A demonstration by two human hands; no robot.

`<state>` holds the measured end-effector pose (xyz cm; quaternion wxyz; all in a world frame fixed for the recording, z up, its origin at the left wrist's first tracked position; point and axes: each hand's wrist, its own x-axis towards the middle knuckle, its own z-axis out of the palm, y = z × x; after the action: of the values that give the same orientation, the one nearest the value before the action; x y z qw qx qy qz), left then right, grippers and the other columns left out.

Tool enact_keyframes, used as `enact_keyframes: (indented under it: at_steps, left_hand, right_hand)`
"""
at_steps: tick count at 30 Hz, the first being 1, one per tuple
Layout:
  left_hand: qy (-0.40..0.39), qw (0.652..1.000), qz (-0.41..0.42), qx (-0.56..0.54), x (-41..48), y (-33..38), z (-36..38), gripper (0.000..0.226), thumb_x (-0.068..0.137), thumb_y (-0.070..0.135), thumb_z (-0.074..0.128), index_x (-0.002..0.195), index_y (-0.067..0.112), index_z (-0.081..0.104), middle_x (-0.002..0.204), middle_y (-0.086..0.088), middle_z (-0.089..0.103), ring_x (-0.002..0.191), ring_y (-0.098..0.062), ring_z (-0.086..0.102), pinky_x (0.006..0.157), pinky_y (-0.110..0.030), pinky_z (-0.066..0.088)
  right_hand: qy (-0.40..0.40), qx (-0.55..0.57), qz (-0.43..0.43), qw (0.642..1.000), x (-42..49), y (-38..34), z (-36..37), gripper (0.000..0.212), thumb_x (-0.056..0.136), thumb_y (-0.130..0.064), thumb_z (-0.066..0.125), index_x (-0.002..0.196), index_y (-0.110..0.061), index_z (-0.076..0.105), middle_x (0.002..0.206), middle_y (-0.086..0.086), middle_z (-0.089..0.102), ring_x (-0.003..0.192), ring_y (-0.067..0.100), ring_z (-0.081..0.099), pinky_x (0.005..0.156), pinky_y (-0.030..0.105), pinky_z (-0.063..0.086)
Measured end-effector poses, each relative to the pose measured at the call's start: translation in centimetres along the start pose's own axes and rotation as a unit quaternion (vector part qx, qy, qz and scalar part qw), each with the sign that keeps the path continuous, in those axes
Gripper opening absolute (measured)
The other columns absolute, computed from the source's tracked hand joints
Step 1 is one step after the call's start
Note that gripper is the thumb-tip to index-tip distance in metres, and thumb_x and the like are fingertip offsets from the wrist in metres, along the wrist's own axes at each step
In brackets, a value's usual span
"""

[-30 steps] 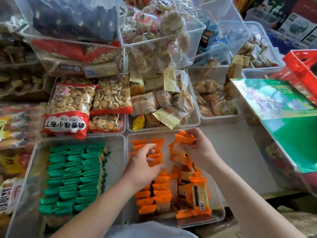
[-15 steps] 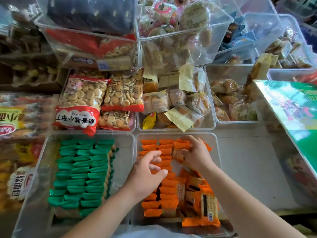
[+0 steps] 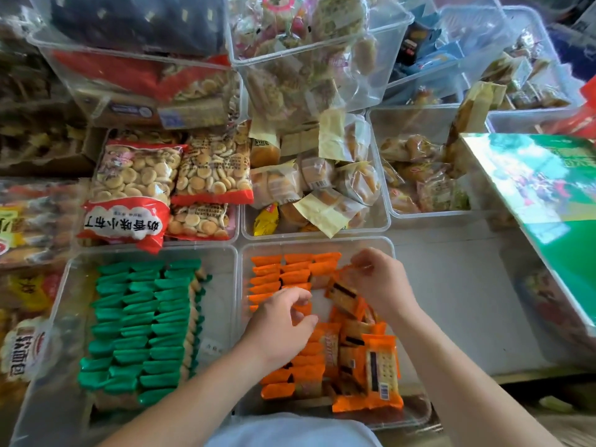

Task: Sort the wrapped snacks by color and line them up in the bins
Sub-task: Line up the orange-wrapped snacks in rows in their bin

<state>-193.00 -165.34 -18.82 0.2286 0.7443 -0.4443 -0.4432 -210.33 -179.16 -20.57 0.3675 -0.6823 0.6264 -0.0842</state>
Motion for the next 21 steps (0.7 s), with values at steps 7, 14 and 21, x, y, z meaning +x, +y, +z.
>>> enact_keyframes:
  at_steps: [7,14,21]
  left_hand:
    - [-0.159,0.983,0.019,0.092,5.4,3.2,8.3,0.060,0.095,0.044,0.067,0.150,0.029,0.050,0.154,-0.011,0.047,0.144,-0.031,0.045,0.117,-0.037,0.040]
    - [-0.134,0.985,-0.027,0.102,6.0,4.0,10.3,0.063,0.094,0.054,0.063,0.150,0.029,0.050,0.149,-0.003,0.057,0.135,-0.027,0.055,0.113,-0.042,0.047]
    - [-0.198,0.979,0.000,0.056,0.9,3.0,10.6,0.026,0.087,0.039,0.082,0.101,0.034,0.060,0.099,0.011,0.068,0.097,-0.014,0.066,0.091,-0.041,0.059]
  right_hand:
    - [0.047,0.015,0.044,0.998,-5.2,3.1,-4.5,0.008,0.091,-0.039,0.075,0.090,-0.033,0.069,0.082,-0.015,0.068,0.077,0.006,0.066,0.073,0.036,0.058]
    - [0.020,0.005,0.088,0.996,-10.4,6.2,-4.2,0.002,0.095,-0.037,0.071,0.096,-0.038,0.069,0.084,-0.015,0.066,0.075,0.005,0.063,0.071,0.033,0.057]
    - [0.014,0.053,0.095,0.994,-12.3,6.3,-3.9,0.013,0.095,-0.023,0.072,0.098,-0.035,0.071,0.090,-0.012,0.068,0.074,0.002,0.063,0.060,0.012,0.043]
